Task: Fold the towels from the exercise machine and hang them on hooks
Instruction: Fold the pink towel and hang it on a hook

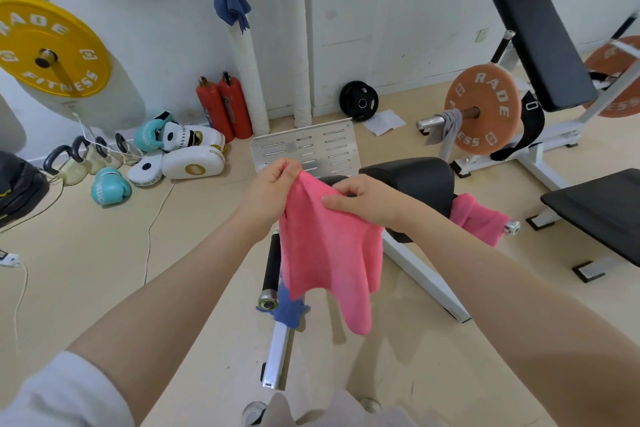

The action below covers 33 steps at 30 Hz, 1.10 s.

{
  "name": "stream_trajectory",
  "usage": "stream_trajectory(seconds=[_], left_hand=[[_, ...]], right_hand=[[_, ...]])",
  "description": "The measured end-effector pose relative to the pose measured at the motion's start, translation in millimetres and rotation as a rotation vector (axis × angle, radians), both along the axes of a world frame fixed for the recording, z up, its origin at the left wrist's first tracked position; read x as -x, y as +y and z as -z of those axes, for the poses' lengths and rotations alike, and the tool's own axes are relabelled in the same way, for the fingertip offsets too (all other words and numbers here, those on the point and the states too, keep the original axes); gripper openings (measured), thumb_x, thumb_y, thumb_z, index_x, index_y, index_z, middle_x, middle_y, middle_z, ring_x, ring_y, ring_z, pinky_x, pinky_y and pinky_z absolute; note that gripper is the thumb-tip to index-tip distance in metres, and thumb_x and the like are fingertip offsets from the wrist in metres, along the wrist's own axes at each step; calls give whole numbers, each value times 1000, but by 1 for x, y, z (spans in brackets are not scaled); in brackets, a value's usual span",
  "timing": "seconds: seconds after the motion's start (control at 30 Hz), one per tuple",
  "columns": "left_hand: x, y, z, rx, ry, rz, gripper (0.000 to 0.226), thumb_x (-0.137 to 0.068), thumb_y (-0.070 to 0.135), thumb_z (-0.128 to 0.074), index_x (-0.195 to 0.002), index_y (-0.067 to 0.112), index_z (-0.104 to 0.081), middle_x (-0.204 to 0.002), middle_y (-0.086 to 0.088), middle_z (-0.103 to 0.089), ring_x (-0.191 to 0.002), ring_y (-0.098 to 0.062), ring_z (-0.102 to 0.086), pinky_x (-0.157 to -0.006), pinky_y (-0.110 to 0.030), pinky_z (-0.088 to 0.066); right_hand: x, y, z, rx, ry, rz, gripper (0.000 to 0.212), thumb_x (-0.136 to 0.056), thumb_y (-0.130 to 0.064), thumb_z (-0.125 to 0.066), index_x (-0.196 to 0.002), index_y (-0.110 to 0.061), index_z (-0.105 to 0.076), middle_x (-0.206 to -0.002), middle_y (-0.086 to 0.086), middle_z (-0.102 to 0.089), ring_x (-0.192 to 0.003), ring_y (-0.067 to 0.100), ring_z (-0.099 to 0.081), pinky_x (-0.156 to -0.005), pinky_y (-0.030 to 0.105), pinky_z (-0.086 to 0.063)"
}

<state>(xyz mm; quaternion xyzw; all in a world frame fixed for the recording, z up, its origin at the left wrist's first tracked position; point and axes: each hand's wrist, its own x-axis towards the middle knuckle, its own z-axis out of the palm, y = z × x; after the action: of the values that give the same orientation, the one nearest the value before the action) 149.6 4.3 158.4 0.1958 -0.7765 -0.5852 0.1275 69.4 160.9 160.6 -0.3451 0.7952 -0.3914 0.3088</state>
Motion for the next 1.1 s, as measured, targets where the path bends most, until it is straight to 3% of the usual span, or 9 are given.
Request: stream_trajectory(seconds=[0.1,0.23,0.37,0.47,0.53,0.67,0.83,0.97,1.1], left_hand=[[8,-2,1,-70,-14,-126,35,-99,28,-39,-66,23,-45,-62,5,-38,-61,-7,-36,-55,-20,-30],[19,-4,0,-445,-83,-281,26,-98,31,-40,-77,22,-53,-75,2,-55,-77,-16,-52,-69,-29,-43],[16,-3,-7,-791,-135,-203,35,-92,26,-50,-58,18,-50,-43,6,-49,-44,-10,-48,-46,-18,-40],[13,12,-19,-559,-235,93,33,-88,30,-53,-58,17,-53,-43,7,-50,-37,-6,-46,-39,-13,-37],[14,23,-25,-250,-316,290,17,-80,35,-63,-73,20,-59,-58,9,-60,-51,-4,-55,-48,-15,-44],[22,30,-19,452,-420,527,49,-64,36,-81,-107,29,-56,-89,16,-52,-81,-5,-52,-67,-21,-42],[24,27,-7,476,-311,632,41,-74,16,-74,-108,25,-53,-93,20,-53,-83,1,-51,-69,-8,-38],[25,30,17,345,-231,420,12,-89,17,-57,-85,28,-56,-74,14,-54,-69,-5,-48,-62,-20,-37],[37,36,35,185,-139,145,7,-92,13,-54,-97,14,-58,-81,5,-55,-73,-7,-49,-62,-13,-40]], right_hand=[[3,7,-5,-126,-138,-61,32,-88,-45,-56,-66,-24,-65,-79,1,-66,-74,15,-60,-80,38,-51],[8,21,-7,-285,-332,-99,31,-90,-40,-55,-96,-14,-71,-108,15,-69,-89,22,-65,-94,43,-49],[25,30,6,-386,145,55,30,-91,-34,-50,-70,-18,-62,-69,-1,-61,-63,14,-56,-62,25,-45],[41,38,20,-351,405,213,20,-90,-19,-40,-75,-20,-53,-72,-2,-56,-62,14,-51,-54,26,-39],[44,39,22,-340,483,244,16,-90,-16,-39,-85,-21,-53,-79,-2,-57,-66,15,-52,-56,27,-38],[48,46,18,-420,641,327,16,-91,-15,-38,-88,-17,-54,-78,0,-52,-71,22,-54,-52,29,-37],[67,80,24,-536,645,328,25,-85,-5,-39,-81,-13,-62,-77,4,-57,-71,22,-56,-61,32,-45],[75,96,44,-647,682,235,26,-87,-2,-39,-83,-8,-63,-75,2,-41,-71,18,-43,-64,28,-36],[79,102,59,-503,574,200,24,-85,-5,-45,-62,-5,-50,-69,9,-40,-64,18,-39,-58,26,-31]])
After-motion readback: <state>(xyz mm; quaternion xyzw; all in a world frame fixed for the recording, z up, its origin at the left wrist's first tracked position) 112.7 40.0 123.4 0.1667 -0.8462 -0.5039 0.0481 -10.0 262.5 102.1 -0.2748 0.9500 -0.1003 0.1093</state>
